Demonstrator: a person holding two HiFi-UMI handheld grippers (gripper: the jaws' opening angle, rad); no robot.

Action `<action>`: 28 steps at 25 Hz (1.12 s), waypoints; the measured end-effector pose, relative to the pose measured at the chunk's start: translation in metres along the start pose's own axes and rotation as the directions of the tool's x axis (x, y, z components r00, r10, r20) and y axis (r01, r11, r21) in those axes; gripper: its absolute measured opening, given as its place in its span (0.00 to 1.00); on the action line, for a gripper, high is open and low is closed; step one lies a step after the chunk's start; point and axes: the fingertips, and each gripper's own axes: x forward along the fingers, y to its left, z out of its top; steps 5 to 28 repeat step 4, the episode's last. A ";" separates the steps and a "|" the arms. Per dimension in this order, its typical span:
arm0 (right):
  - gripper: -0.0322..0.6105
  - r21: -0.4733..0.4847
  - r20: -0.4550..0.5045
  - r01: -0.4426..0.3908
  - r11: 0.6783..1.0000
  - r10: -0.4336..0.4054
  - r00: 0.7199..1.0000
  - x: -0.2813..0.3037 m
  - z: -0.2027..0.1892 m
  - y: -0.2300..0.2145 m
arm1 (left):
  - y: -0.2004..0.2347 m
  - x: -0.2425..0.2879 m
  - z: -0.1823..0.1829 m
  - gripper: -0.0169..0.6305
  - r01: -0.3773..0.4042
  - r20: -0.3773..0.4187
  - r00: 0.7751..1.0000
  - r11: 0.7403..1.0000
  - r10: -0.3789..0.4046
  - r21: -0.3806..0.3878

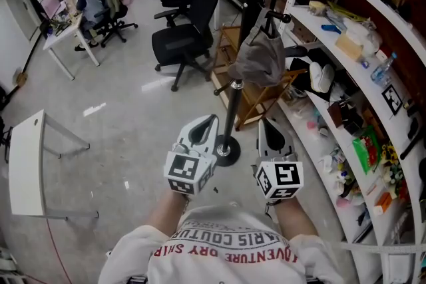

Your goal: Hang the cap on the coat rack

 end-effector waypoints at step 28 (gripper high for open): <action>0.07 -0.024 -0.010 -0.006 1.000 0.006 1.000 0.001 -0.003 0.000 | -0.003 0.002 -0.002 0.04 0.006 -0.005 1.000 1.000 -0.006 -0.002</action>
